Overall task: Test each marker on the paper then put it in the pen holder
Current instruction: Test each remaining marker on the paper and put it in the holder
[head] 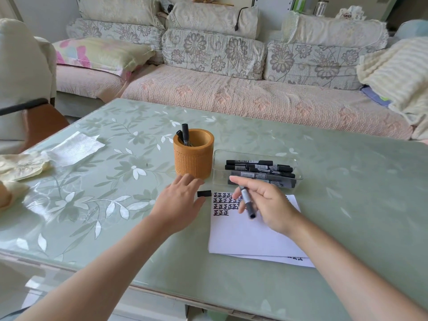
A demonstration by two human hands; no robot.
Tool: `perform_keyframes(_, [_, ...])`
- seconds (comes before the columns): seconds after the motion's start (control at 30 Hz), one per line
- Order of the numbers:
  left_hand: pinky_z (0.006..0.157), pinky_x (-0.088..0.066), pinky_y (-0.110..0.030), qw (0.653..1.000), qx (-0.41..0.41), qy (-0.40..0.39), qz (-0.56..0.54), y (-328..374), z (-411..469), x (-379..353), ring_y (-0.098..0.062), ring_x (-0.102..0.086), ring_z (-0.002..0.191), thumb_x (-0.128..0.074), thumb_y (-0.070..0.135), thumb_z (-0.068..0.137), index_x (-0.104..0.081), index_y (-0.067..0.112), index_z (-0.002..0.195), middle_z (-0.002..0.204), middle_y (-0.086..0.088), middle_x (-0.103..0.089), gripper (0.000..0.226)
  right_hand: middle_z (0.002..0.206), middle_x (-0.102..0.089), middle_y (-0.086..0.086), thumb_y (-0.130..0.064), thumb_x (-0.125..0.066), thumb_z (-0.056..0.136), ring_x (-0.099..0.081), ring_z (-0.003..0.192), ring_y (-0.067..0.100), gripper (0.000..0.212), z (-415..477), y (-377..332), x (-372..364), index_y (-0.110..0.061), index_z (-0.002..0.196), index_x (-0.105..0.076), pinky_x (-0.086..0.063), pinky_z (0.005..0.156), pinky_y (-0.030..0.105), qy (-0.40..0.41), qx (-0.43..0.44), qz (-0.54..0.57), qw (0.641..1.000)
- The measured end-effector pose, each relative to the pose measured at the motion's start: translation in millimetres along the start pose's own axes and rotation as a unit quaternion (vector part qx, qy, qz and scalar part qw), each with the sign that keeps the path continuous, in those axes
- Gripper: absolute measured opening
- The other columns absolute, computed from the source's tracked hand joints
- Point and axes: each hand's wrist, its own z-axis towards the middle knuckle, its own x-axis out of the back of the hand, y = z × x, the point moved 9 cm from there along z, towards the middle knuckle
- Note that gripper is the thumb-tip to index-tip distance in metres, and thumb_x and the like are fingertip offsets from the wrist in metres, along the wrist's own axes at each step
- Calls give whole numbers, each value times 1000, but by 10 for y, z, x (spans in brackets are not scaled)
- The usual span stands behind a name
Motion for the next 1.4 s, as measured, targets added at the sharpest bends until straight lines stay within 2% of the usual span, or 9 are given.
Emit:
perform_keyframes(0.13, [87,-41,-32,1000,3,-1,-1,-12,34,-11,-16,-43,119,-49,42,96,-58,29,122,121,9,-52,31,93,-56,5,9,-30,100,-57,65,12,50,-6,-45,-8,-21,113,-68,-47,62,19,-10,-13,-15,1000])
perform_keyframes(0.23, [78,-46,-34,998,6,30,-56,-20,48,66,-19,-50,106,-57,34,94,-64,25,109,106,7,-57,20,87,-52,-1,-2,-39,100,-50,59,13,38,-20,-49,8,-31,94,-62,-45,57,26,-20,-22,-62,998])
perform_keyframes(0.33, [70,-49,-33,990,8,74,-118,-7,31,192,-15,-55,92,-62,27,91,-65,25,107,95,11,-60,16,93,-56,-10,-13,-55,96,-52,67,10,30,-6,-34,69,-42,104,-52,-47,69,27,4,-18,-126,992])
perform_keyframes(0.47, [68,-51,-32,985,-10,89,-149,63,9,267,-8,-55,83,-62,26,91,-64,26,106,92,13,-60,16,99,-67,-19,-15,-65,91,-61,87,-6,28,12,-61,216,-38,107,-66,-47,84,20,92,-7,-175,980])
perform_keyframes(0.6, [67,-50,-29,985,-26,83,-151,125,0,262,-5,-54,82,-59,29,92,-63,28,105,92,16,-58,13,104,-66,-15,-15,-62,91,-60,102,6,23,-5,-124,263,-29,107,-70,-47,92,27,123,19,-283,951])
perform_keyframes(0.73, [66,-48,-25,984,-32,87,-154,164,-2,277,-4,-53,81,-60,29,92,-64,27,103,91,16,-58,12,99,-64,-16,-14,-62,90,-57,101,9,21,-3,-158,248,-27,104,-70,-46,91,29,120,38,-315,941])
perform_keyframes(0.93, [67,-46,-24,984,-65,64,-154,258,3,267,-4,-54,83,-58,27,93,-62,29,104,91,17,-55,12,99,-64,-17,-14,-63,90,-57,101,8,21,10,-120,152,-29,102,-70,-46,92,28,84,34,-296,951])
perform_keyframes(1.2, [68,-49,-32,978,-101,11,-183,326,14,221,-2,-52,80,-50,41,92,-67,32,101,85,15,-58,22,96,-66,-16,-15,-73,81,-55,95,-6,23,-10,-136,61,-31,96,-70,-38,80,6,68,35,-271,960])
perform_keyframes(1.4, [64,-41,-23,974,-137,28,-178,392,-15,301,-4,-47,75,-53,34,92,-71,21,94,77,12,-55,22,91,-65,-20,-24,-74,83,-59,89,1,15,-8,-141,7,-32,95,-72,-45,79,19,74,27,-276,958])
